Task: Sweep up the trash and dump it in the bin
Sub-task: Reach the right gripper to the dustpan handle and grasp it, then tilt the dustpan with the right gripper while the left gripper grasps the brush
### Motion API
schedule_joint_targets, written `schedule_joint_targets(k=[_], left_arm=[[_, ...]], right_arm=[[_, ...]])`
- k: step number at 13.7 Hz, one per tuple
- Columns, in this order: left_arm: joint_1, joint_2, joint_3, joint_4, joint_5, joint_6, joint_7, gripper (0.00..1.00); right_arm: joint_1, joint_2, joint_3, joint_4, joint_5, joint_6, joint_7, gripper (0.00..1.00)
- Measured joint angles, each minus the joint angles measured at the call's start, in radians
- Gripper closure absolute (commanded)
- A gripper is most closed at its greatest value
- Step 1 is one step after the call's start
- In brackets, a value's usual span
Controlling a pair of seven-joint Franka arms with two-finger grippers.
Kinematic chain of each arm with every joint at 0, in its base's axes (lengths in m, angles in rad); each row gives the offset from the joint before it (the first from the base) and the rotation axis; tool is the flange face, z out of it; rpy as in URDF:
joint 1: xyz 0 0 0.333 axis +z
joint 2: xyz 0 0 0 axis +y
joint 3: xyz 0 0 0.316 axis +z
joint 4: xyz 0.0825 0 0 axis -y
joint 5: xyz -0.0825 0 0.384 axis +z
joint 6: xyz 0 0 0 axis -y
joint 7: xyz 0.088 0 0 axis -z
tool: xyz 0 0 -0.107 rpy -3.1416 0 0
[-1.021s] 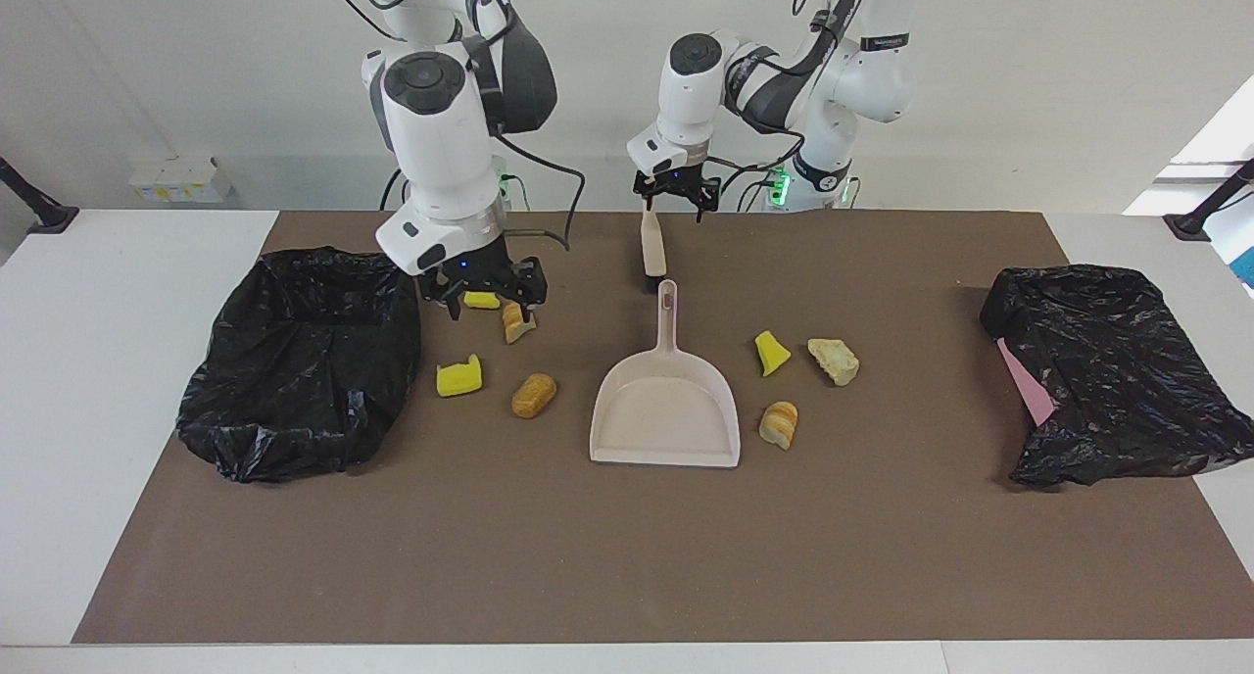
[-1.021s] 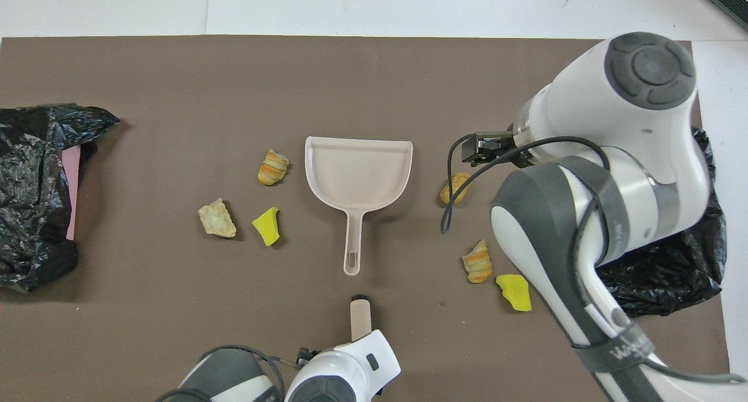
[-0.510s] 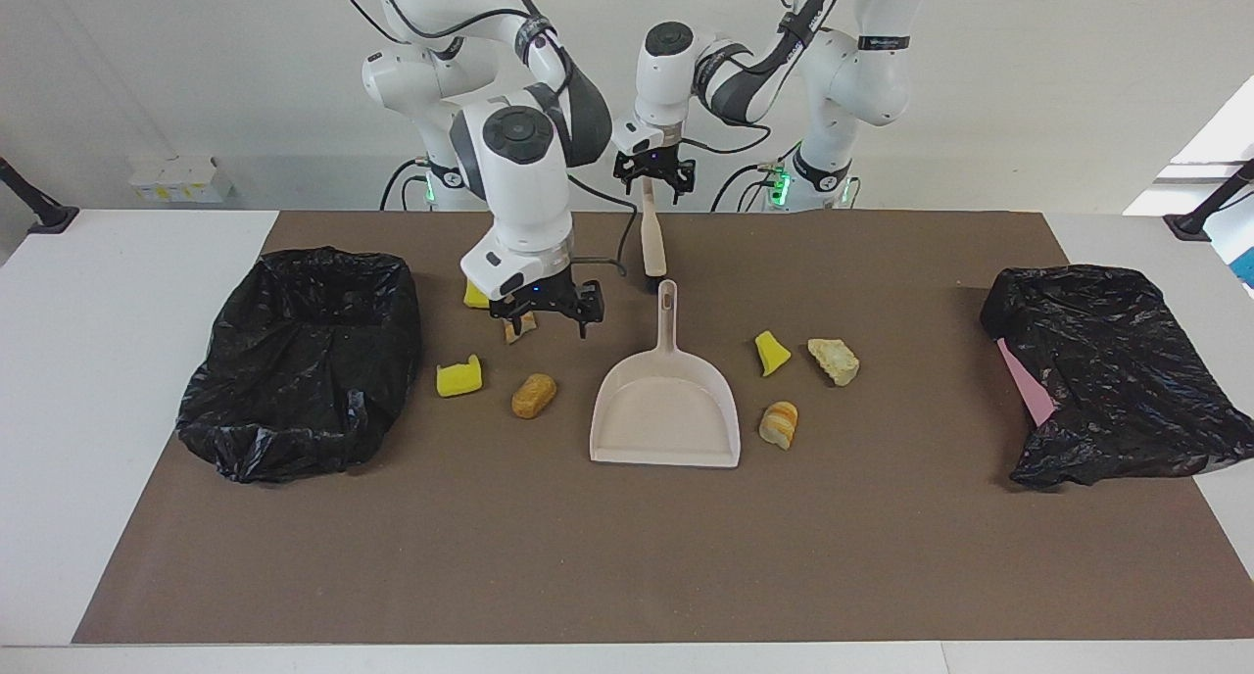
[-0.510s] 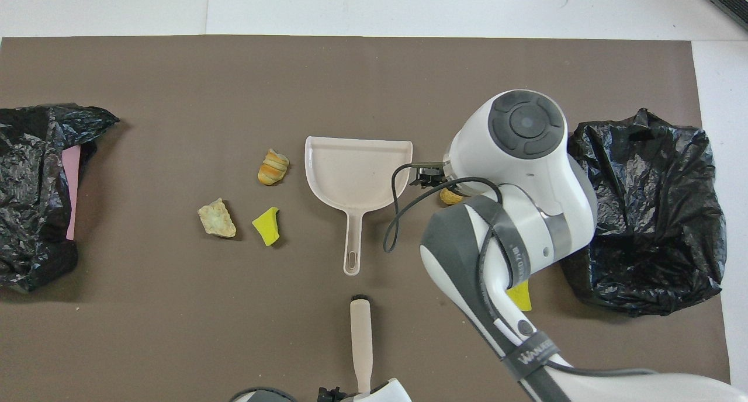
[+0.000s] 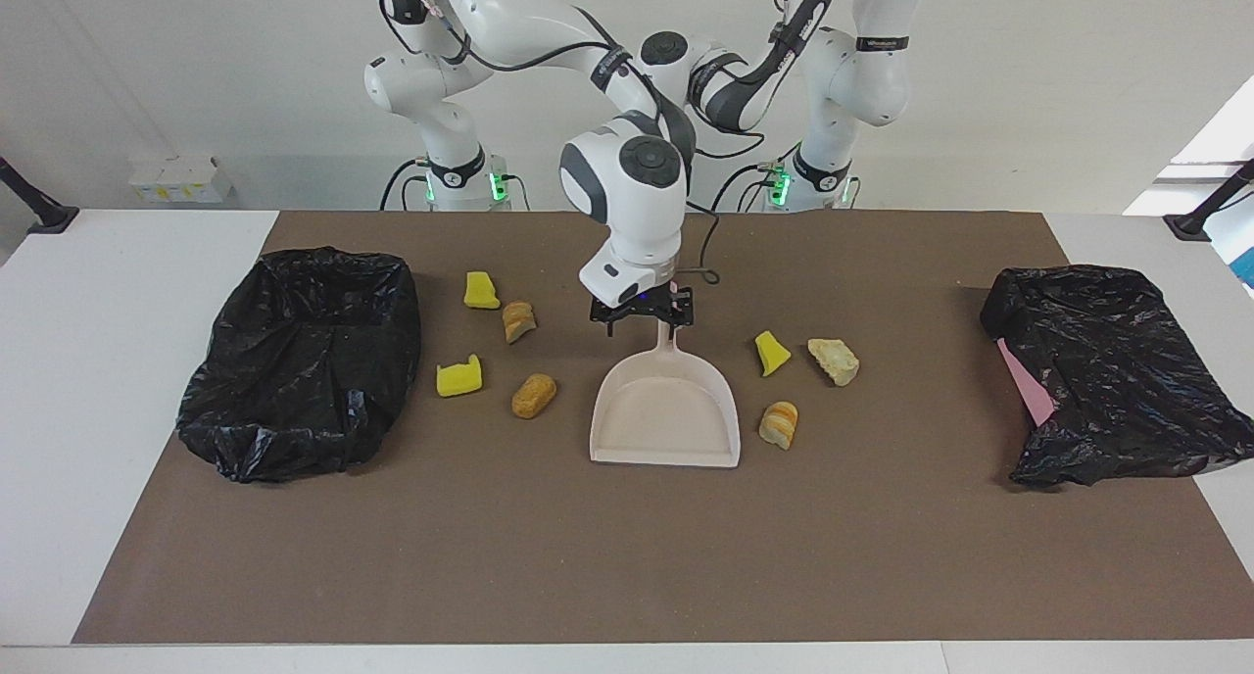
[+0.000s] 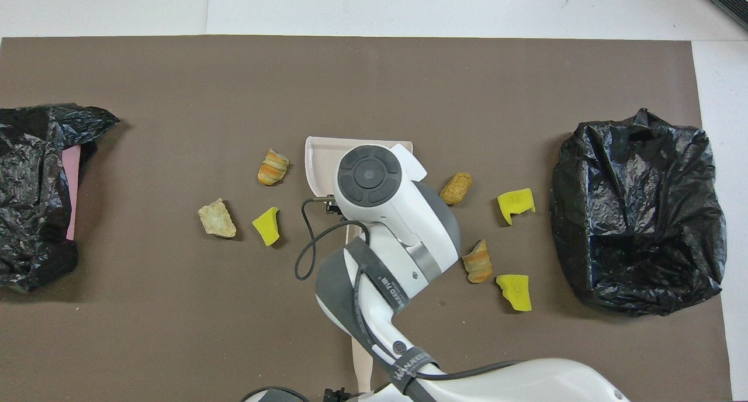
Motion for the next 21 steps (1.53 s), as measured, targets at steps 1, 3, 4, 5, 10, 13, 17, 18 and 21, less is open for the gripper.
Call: schedule_joint_targets(k=[1,3,4,5,10,13,17,18,21], left_arm=[[0.0,0.011,0.0,0.0,0.0,0.006,-0.004,0.34],[0.0,0.015,0.003,0.001,0.0,0.005,-0.008,0.39],[0.0,0.012,0.006,0.003,0.0,0.003,-0.01,0.6],[0.0,0.008,0.009,0.005,0.0,0.001,-0.011,0.78],[0.004,-0.014,0.019,0.006,-0.001,-0.028,-0.017,1.0],[0.042,-0.051,0.034,0.007,-0.001,-0.076,-0.018,1.0],[0.152,-0.125,0.038,0.008,0.001,-0.178,-0.007,1.0],[0.169,-0.14,0.038,0.008,0.001,-0.2,-0.003,1.0],[0.195,-0.16,0.039,0.007,0.009,-0.247,-0.002,1.0]], right_arm=[[0.017,0.024,0.0,0.021,0.0,0.0,0.014,0.0],[0.032,0.051,-0.001,0.039,0.0,0.0,0.017,0.0],[0.036,0.059,-0.001,0.042,0.0,0.0,0.017,0.01],[0.037,0.064,-0.001,0.042,0.0,0.0,0.017,0.08],[0.034,0.071,-0.007,0.042,0.004,-0.026,0.033,0.48],[0.033,0.071,-0.007,0.042,0.007,-0.042,0.035,0.59],[0.028,0.071,-0.007,0.043,0.03,-0.07,0.035,1.0],[0.027,0.069,-0.008,0.045,0.03,-0.077,0.035,1.0],[0.014,0.042,-0.01,0.049,0.03,-0.106,-0.006,1.0]])
